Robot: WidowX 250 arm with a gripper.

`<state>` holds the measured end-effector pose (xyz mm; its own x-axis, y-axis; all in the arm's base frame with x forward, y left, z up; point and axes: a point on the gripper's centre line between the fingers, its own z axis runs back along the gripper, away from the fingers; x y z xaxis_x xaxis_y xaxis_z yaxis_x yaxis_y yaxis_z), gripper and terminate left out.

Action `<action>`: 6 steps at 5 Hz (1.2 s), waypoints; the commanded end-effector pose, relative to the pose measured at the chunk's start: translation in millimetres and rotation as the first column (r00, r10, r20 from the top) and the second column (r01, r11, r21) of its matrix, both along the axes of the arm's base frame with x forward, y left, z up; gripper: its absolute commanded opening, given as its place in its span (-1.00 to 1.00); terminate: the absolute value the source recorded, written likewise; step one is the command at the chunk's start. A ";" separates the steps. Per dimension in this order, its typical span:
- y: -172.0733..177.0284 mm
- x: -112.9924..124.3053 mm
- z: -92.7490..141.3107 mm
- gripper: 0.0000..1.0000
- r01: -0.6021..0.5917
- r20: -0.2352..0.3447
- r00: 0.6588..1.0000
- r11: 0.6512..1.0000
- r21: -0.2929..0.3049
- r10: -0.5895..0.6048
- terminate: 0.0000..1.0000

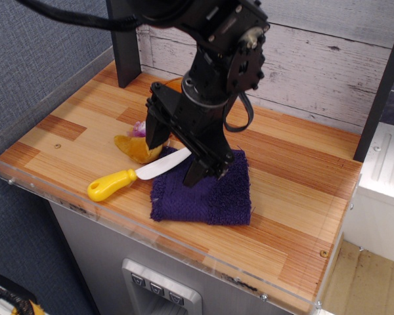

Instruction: Slide the purple rag and the yellow knife to the other side of the orange cup.

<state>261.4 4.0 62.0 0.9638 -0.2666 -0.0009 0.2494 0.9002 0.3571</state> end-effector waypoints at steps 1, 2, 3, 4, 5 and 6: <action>23.5 13.5 31.1 1.00 -0.114 -0.040 0.993 0.888 -0.445 0.108 -1.00; 22.8 22.0 18.6 1.00 -0.146 -0.061 0.989 0.828 -0.541 0.134 -1.00; 17.1 25.3 0.1 1.00 -0.144 -0.104 0.989 0.875 -0.463 0.107 -1.00; 6.3 29.6 -9.7 1.00 -0.104 -0.148 0.988 0.914 -0.391 0.049 -1.00; -9.1 33.0 -19.2 1.00 -0.028 -0.187 0.982 0.941 -0.337 -0.037 -1.00; -24.6 33.4 -30.7 1.00 0.043 -0.215 0.970 0.950 -0.310 -0.114 -1.00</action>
